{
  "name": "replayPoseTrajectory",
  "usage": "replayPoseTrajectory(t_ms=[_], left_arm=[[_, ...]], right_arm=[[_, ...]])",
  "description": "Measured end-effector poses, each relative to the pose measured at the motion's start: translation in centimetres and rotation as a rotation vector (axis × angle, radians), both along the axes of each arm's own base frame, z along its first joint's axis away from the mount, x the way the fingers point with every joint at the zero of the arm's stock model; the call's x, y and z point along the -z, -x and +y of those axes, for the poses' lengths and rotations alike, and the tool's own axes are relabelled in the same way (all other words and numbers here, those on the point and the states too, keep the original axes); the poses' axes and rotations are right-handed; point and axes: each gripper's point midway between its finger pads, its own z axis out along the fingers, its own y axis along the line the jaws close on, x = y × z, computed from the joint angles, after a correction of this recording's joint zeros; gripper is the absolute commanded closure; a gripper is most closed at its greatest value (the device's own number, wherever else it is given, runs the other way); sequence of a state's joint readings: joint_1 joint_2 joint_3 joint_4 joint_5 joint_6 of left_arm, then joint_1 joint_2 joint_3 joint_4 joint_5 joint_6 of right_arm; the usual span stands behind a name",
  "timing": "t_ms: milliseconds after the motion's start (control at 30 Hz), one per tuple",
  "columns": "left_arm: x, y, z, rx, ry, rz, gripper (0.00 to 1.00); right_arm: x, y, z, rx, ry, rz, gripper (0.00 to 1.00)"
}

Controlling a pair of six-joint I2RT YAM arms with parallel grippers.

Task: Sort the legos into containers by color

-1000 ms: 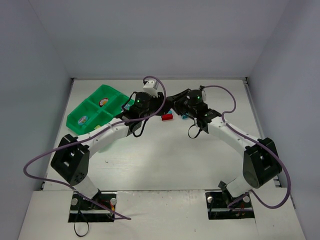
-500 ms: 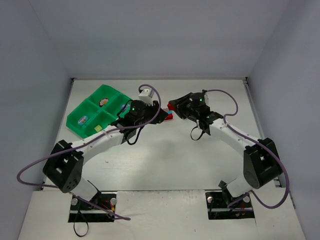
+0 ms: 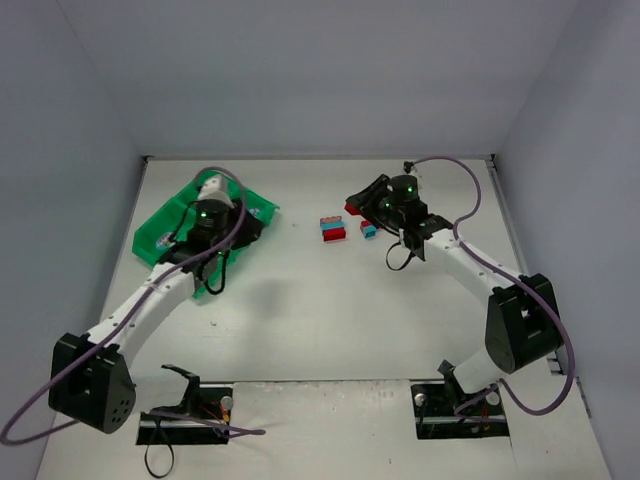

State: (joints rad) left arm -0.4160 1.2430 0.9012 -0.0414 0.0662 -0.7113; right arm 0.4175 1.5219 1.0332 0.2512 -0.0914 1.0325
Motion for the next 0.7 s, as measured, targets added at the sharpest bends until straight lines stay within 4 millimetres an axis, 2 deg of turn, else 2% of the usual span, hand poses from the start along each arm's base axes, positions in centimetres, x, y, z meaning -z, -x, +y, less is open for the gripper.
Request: replayPoseTrajectory(t_ms=[33, 100, 167, 367, 533, 667, 700], left_arm=[[0.1, -0.6, 2.6, -0.078, -0.009, 0.011, 1.00], [0.5, -1.3, 6.4, -0.198, -0.037, 0.035, 1.00], [1.5, -1.6, 9.3, -0.286, -0.073, 0.083, 1.00], [5.4, -3.6, 13.3, -0.383, -0.115, 0.267, 0.99], [8.2, -4.8, 15.4, -0.423, -0.153, 0.381, 0.94], [9.0, -5.3, 16.0, -0.421, -0.178, 0.429, 0.82], [9.1, -5.5, 16.1, -0.417, -0.184, 0.436, 0.73]], right_arm=[[-0.2, -0.1, 0.2, -0.042, 0.040, -0.023, 1.00], [-0.4, -0.1, 0.5, -0.120, 0.118, -0.072, 1.00], [-0.1, 0.3, 0.6, -0.202, 0.195, -0.107, 1.00], [2.6, 2.2, 0.8, -0.451, 0.414, -0.151, 1.00], [4.0, 4.0, 1.8, -0.624, 0.546, -0.212, 1.00], [5.6, 5.6, 2.3, -0.741, 0.619, -0.243, 1.00], [5.9, 6.0, 2.3, -0.765, 0.636, -0.249, 0.98]])
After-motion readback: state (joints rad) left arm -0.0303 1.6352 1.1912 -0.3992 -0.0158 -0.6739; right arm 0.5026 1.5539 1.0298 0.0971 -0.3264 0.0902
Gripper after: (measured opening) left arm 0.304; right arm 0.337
